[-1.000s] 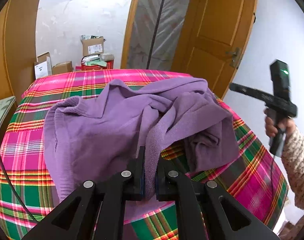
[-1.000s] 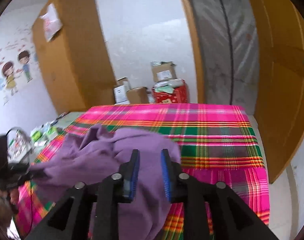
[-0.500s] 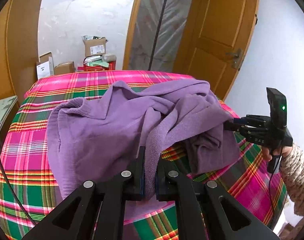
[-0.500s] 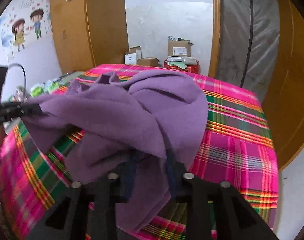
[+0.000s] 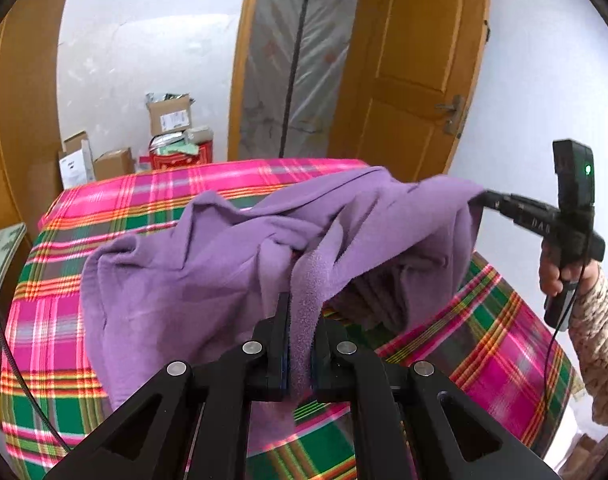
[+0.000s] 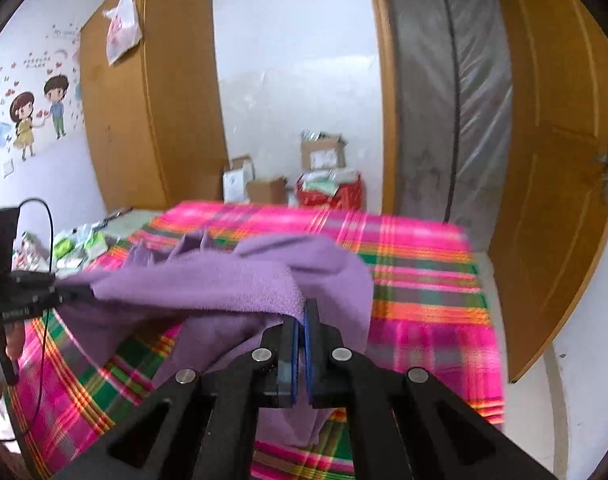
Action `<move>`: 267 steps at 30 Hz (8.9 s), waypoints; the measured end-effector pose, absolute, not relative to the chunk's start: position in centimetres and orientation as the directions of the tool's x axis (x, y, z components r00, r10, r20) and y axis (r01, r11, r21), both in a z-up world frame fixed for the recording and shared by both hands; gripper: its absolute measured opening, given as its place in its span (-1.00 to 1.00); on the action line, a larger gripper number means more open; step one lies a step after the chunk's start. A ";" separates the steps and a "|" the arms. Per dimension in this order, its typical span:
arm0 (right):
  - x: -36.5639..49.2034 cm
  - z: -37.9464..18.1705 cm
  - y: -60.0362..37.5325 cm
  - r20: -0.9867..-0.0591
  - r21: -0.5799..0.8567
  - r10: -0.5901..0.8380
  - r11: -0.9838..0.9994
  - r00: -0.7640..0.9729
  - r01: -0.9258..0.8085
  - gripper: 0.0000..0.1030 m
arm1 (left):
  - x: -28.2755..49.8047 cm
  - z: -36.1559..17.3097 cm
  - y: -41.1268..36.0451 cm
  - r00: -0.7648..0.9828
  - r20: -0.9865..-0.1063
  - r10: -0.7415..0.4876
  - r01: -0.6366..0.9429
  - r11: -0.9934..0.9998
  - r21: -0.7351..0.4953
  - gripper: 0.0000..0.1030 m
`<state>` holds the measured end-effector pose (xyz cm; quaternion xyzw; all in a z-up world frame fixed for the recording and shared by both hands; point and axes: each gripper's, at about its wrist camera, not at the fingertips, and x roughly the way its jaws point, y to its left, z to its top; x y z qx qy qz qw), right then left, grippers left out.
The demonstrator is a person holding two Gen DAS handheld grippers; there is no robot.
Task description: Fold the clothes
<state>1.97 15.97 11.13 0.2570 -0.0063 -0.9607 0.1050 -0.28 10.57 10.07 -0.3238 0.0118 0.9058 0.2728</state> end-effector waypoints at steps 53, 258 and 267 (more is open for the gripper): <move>13.5 15.7 17.2 -0.383 -0.164 0.067 -0.987 -0.921 -0.004 -0.95 | 4.1 8.6 17.3 -0.506 -0.656 0.560 -0.644 -0.751 -0.145 -0.83; 4.8 1.8 25.3 -0.670 0.413 -0.214 -0.903 -0.711 -0.118 -0.28 | -12.3 2.2 22.2 -0.169 -0.665 0.727 -0.297 -0.681 -0.669 0.14; 1.5 -0.4 25.4 -0.676 0.496 -0.351 -0.867 -0.648 -0.048 -0.27 | -15.1 1.2 22.8 -0.165 -0.660 0.733 -0.270 -0.677 -0.685 0.13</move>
